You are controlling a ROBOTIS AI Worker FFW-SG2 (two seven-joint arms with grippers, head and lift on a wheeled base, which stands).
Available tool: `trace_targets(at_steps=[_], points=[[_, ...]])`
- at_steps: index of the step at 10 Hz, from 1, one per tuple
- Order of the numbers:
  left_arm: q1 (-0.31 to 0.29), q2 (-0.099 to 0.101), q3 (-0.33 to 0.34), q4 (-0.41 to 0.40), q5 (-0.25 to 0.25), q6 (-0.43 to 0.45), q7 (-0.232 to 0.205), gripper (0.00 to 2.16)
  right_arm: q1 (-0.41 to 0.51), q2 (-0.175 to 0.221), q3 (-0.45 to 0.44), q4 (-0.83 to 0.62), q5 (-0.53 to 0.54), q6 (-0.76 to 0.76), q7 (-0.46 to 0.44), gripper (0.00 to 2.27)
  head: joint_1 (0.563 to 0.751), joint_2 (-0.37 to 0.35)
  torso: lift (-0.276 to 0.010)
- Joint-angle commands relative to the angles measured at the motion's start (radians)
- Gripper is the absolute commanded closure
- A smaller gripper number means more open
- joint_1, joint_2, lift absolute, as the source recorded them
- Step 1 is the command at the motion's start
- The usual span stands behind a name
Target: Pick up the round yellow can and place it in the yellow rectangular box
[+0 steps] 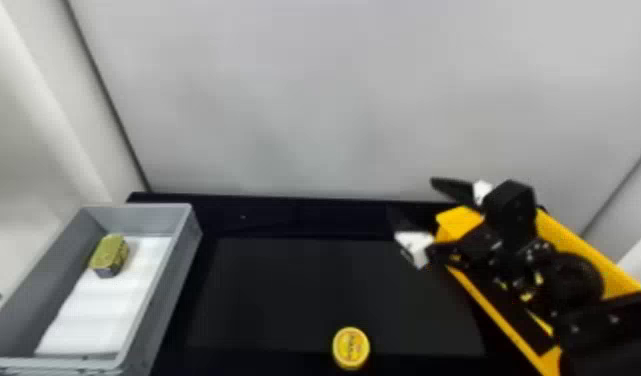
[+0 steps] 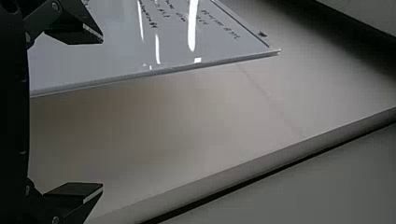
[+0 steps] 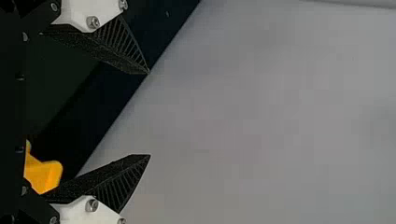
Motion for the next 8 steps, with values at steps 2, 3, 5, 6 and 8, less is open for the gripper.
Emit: trace_targets(at_steps=[2, 3, 5, 6, 8], points=[[0.003, -0.003, -0.008, 0.01, -0.002, 0.0, 0.0, 0.16, 0.076, -0.007, 0.038, -0.008, 0.04, 0.081, 0.073, 0.18, 0.686, 0.014, -0.056], [0.003, -0.003, -0.008, 0.012, -0.005, 0.0, -0.003, 0.16, 0.09, -0.007, 0.061, -0.028, 0.054, 0.115, 0.083, 0.18, 0.686, 0.014, -0.056], [0.001, -0.003, -0.01, 0.016, -0.008, 0.002, -0.009, 0.16, 0.102, -0.015, 0.104, -0.048, 0.073, 0.185, 0.125, 0.18, 0.686, 0.014, -0.056], [-0.002, -0.003, -0.011, 0.018, -0.009, 0.002, -0.012, 0.16, 0.102, -0.019, 0.122, -0.053, 0.086, 0.214, 0.14, 0.19, 0.686, 0.014, -0.056], [-0.005, -0.003, -0.013, 0.019, -0.011, 0.002, -0.012, 0.16, 0.103, -0.035, 0.158, -0.088, 0.106, 0.291, 0.155, 0.2, 0.686, 0.014, -0.056]])
